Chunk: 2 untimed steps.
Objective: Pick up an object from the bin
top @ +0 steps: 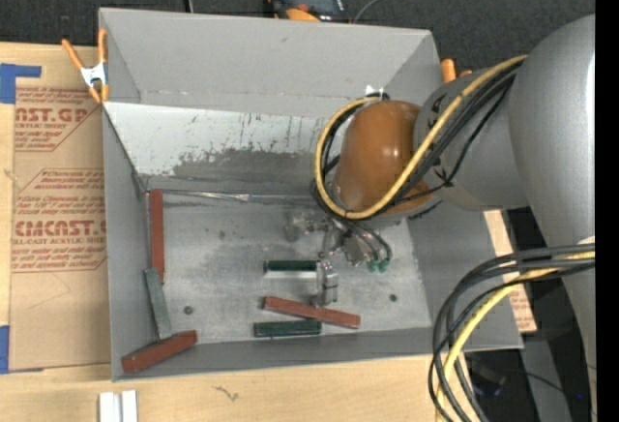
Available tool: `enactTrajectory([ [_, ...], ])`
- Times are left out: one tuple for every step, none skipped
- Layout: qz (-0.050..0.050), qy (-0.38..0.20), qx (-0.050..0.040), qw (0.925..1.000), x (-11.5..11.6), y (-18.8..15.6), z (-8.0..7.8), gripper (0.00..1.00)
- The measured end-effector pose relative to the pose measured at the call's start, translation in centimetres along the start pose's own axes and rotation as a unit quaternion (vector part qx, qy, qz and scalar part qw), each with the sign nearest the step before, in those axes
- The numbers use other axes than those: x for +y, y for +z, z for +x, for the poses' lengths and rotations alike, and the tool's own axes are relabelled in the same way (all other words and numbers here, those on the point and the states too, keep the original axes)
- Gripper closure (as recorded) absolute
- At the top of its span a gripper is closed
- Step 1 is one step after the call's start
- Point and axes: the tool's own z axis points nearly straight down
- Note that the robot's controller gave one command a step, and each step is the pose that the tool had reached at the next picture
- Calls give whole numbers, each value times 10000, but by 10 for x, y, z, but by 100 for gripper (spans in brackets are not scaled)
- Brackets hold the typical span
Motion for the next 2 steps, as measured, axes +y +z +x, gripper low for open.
enactTrajectory([
  [4, 6, -20, 10000, -1, -2, -2, 100],
  [15, -2437, -51, 9698, 43, -163, 24, 100],
])
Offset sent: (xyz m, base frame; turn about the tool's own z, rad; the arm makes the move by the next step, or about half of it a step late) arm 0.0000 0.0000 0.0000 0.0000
